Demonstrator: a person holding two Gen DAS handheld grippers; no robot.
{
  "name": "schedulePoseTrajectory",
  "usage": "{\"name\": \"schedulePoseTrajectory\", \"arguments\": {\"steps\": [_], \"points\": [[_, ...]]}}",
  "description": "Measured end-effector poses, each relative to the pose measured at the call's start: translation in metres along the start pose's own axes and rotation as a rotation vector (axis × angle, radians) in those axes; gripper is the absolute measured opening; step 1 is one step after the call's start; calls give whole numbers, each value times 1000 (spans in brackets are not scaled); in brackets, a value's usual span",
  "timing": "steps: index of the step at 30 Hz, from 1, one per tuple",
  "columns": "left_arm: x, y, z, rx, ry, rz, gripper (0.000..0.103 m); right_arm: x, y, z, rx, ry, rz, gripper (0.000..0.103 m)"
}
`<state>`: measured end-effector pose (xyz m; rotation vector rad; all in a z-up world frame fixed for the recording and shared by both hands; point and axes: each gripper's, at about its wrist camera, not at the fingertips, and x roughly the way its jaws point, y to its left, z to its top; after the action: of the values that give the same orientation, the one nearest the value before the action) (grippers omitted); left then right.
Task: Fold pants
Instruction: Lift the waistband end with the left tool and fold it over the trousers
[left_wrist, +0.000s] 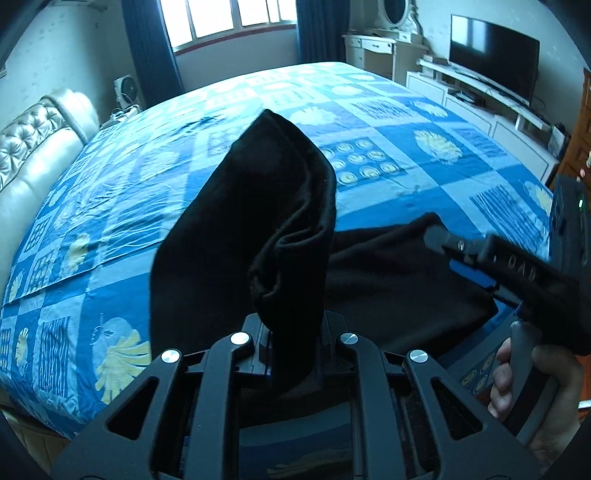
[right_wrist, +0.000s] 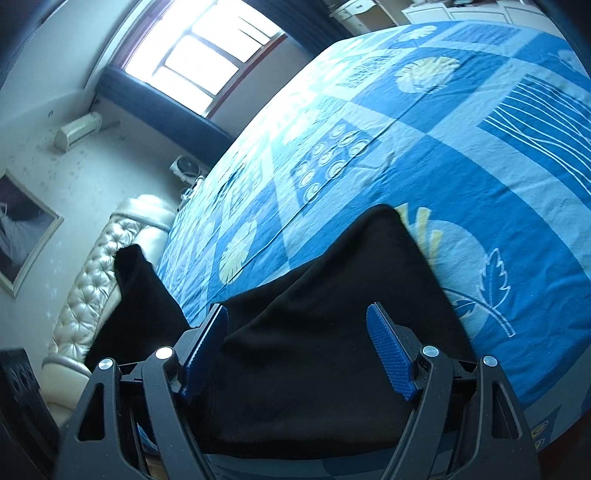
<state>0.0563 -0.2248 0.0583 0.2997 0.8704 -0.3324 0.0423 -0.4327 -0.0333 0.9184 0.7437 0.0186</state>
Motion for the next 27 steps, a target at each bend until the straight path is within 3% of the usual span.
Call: {"name": "schedulePoseTrajectory", "arguments": {"steps": [5,18,27], "points": [[16,-25,-9,52,18,13,14,-1,-16,3,74,-9,12,77],[56,-59,-33,120,82,37,14,-1,-22,6,95,4,45,77],[62,-71,-43,189,43,90,14,0,-21,6,90,20,46,77]]}}
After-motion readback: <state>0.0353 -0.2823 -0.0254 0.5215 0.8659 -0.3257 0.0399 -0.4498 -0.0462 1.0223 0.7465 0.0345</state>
